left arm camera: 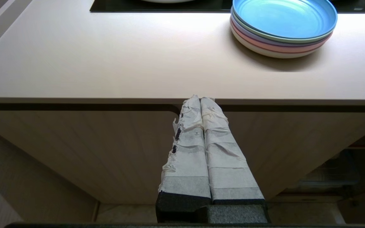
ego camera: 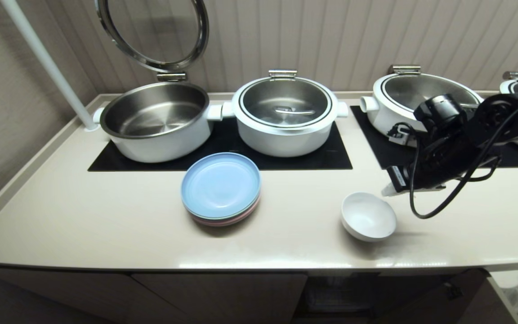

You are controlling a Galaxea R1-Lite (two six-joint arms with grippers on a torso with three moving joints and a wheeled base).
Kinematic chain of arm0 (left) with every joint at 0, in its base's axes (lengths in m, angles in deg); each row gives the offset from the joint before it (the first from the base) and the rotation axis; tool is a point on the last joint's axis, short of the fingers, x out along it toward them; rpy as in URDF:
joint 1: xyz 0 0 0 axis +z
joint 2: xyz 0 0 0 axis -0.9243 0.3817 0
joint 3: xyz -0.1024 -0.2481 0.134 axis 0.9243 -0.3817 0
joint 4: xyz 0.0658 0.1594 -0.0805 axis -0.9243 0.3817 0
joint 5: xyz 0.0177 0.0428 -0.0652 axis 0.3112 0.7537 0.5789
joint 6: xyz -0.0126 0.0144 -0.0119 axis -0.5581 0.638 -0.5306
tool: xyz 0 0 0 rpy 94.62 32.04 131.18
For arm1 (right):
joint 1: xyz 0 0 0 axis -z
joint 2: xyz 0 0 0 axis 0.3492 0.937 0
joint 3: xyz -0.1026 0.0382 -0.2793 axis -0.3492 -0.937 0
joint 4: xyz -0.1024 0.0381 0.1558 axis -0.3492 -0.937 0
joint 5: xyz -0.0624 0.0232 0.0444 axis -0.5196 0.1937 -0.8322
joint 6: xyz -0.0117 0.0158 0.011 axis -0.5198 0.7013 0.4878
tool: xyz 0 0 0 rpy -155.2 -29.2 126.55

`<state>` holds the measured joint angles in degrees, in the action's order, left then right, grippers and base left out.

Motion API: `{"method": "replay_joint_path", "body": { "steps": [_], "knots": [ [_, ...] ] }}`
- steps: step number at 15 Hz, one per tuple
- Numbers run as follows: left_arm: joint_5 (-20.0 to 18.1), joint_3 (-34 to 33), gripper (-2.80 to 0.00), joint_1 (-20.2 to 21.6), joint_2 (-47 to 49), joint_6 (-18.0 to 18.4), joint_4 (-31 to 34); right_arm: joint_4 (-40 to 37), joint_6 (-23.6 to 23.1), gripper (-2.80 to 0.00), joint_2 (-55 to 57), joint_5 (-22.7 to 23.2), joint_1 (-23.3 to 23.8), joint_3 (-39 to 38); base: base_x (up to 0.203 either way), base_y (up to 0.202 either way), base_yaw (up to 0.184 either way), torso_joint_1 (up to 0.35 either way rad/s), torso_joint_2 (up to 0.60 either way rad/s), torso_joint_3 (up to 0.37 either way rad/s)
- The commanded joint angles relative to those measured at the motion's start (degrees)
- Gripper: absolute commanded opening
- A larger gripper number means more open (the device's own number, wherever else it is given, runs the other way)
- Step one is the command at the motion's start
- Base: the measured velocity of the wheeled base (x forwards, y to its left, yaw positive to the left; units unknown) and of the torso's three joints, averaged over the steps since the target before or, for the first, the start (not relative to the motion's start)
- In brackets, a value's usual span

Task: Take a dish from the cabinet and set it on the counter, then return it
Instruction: Pick up the bowl from the table

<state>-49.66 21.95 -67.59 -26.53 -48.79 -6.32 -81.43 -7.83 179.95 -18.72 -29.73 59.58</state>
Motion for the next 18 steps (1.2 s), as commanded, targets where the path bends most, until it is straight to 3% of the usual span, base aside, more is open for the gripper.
{"method": "replay_joint_path", "body": {
  "steps": [1, 6, 10, 13, 18],
  "knots": [
    [-0.02, -0.01, -2.8, -0.05, 0.0, -0.05, -0.01, -0.14, 0.0, 0.0, -0.34, 0.07, -0.03, 0.0, 0.0, 0.0, 0.0, 0.0, 0.0, 0.0],
    [-0.05, -0.01, -2.8, -0.06, 0.0, -0.05, -0.01, 0.48, -0.39, 0.0, -0.24, -0.1, 0.06, -0.09, 0.0, 0.0, 0.0, 0.0, 0.0, 0.0],
    [-0.1, -0.01, -2.8, -0.05, 0.0, -0.05, -0.01, 0.39, -3.52, 0.0, 0.68, -0.17, 0.0, -0.7, 0.0, 0.0, 0.0, 0.0, 0.0, 0.0],
    [-0.02, -0.01, -2.8, 0.02, 0.0, -0.05, -0.01, 0.39, -4.49, 0.0, 2.27, -3.36, -0.16, -0.61, 0.0, 0.0, 0.0, 0.0, 0.0, 0.0],
    [-0.02, -0.01, -2.8, -0.06, 0.0, -0.05, -0.01, 0.56, -5.27, 0.0, 5.24, -3.79, -0.85, 0.03, 0.0, 0.0, 0.0, 0.0, 0.0, 0.0]
  ]
}}
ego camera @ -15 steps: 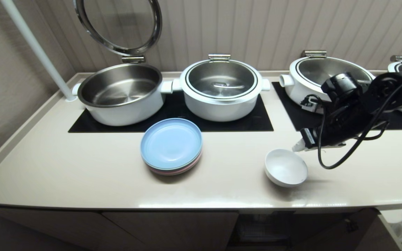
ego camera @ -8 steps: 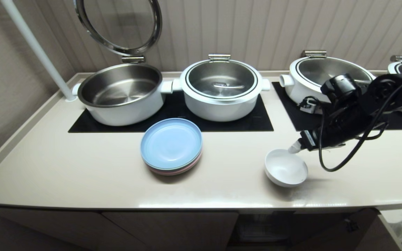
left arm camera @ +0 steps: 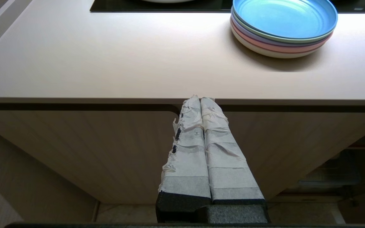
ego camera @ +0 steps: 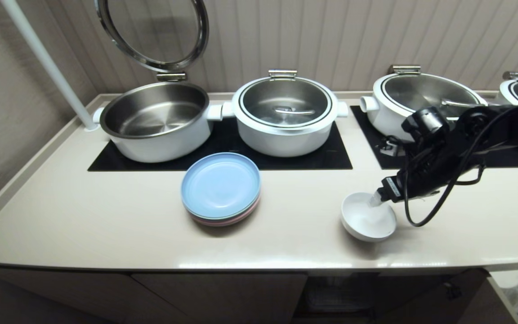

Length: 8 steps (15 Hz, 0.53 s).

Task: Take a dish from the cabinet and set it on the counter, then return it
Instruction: Pick up the bowl from the table

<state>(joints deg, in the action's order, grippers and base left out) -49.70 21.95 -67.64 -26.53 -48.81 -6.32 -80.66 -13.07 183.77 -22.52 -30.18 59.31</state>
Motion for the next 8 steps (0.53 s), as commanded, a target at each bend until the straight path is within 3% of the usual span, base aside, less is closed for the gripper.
{"method": "replay_joint_path", "body": {
  "steps": [1, 8],
  "knots": [
    [0.03, -0.01, -2.8, -0.01, 0.0, -0.02, -0.01, -0.21, -0.04, 0.0, 1.94, 0.01, -0.62, 0.57, 0.0, 0.0, 0.0, 0.0, 0.0, 0.0],
    [0.03, -0.01, -2.8, -0.01, 0.0, -0.02, -0.01, 0.34, 0.14, 0.0, 4.6, -0.78, 0.95, 2.68, 0.0, 0.0, 0.0, 0.0, 0.0, 0.0]
  ]
}}
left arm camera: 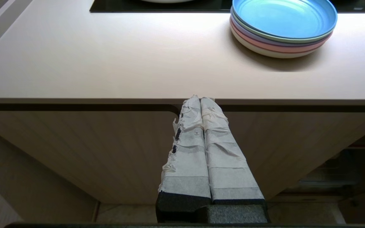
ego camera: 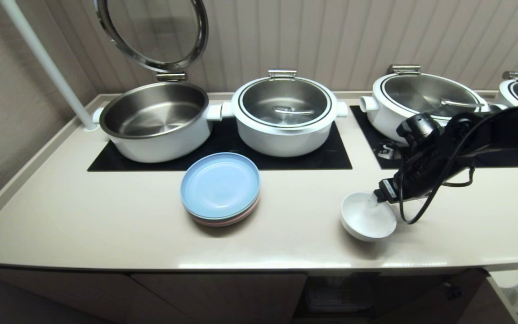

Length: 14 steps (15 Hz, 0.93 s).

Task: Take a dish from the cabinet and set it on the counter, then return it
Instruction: Pick up the bowl from the table

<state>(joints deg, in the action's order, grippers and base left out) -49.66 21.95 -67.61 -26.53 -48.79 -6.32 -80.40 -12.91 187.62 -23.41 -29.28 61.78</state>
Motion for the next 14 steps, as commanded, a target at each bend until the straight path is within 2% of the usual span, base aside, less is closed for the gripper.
{"method": "replay_joint_path", "body": {
  "steps": [1, 14],
  "knots": [
    [-0.01, -0.01, -2.8, -0.03, 0.0, -0.05, -0.01, 0.41, -0.02, 0.0, 0.87, 0.11, 0.05, 0.17, 0.0, 0.0, 0.0, 0.0, 0.0, 0.0],
    [-0.01, -0.01, -2.8, -0.04, 0.0, -0.05, -0.01, 1.9, 0.07, 0.0, 1.65, 0.2, -0.57, -0.18, 0.0, 0.0, 0.0, 0.0, 0.0, 0.0]
  ]
}}
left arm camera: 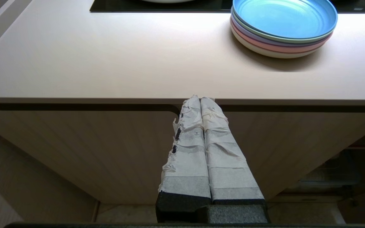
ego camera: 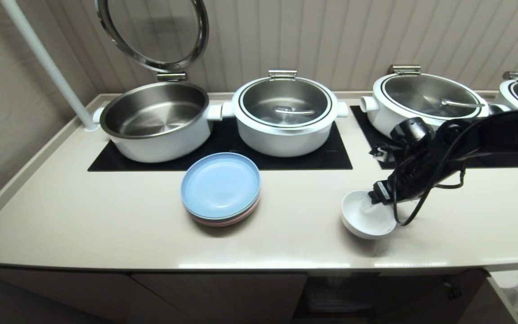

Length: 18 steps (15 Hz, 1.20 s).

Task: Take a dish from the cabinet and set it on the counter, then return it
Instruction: Pick up the bowl from the table

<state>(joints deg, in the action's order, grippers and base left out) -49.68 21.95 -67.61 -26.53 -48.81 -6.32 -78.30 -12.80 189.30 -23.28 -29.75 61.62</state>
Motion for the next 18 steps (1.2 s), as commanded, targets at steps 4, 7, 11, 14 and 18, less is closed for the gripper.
{"method": "replay_joint_path", "body": {
  "steps": [4, 7, 11, 14, 18],
  "knots": [
    [0.01, -0.01, -2.8, 0.03, 0.0, -0.02, -0.01, -0.11, -0.04, 0.0, -0.03, 0.07, -0.18, -0.03, 0.0, 0.0, 0.0, 0.0, 0.0, 0.0],
    [0.01, -0.01, -2.8, -0.04, 0.0, -0.02, -0.01, -0.17, -0.04, 0.0, -0.11, 0.07, -0.18, -0.03, 0.0, 0.0, 0.0, 0.0, 0.0, 0.0],
    [0.01, -0.01, -2.8, -0.04, 0.0, -0.02, -0.01, -0.11, -0.04, 0.0, -0.2, 0.07, -0.18, -0.2, 0.0, 0.0, 0.0, 0.0, 0.0, 0.0],
    [0.0, -0.01, -2.8, -0.04, 0.0, -0.02, -0.01, -0.19, -0.13, 0.0, -0.3, 0.07, -0.18, -0.29, 0.0, 0.0, 0.0, 0.0, 0.0, 0.0],
    [-0.05, -0.01, -2.8, -0.04, 0.0, -0.02, -0.01, -0.19, -0.13, 0.0, -0.58, 0.07, -0.18, -0.38, 0.0, 0.0, 0.0, 0.0, 0.0, 0.0]
  ]
}}
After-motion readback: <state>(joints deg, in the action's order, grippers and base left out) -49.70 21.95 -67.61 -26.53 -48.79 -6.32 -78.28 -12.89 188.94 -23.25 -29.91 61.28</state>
